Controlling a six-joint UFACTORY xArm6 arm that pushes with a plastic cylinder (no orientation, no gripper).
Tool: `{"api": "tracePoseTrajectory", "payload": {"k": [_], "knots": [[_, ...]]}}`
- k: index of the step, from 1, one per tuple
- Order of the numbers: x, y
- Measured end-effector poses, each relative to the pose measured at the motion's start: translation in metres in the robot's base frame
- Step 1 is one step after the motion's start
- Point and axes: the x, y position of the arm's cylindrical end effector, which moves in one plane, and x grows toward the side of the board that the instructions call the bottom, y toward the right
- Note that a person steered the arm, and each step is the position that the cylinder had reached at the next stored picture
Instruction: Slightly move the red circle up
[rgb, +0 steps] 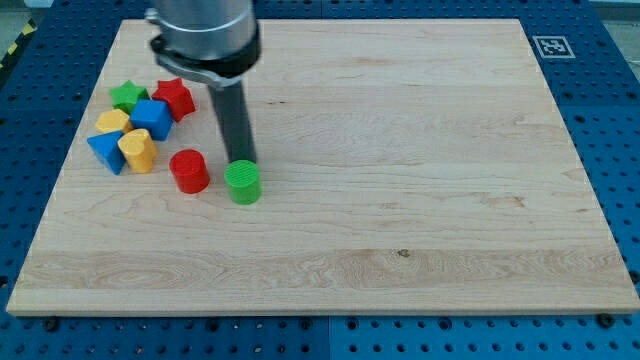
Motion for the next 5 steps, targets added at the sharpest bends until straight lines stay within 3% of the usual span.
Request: {"api": "tracePoseTrajectory", "payload": {"k": [2,4,5], "knots": [[0.006,0.025],[0.1,0.036],[0.124,-0.026]]}}
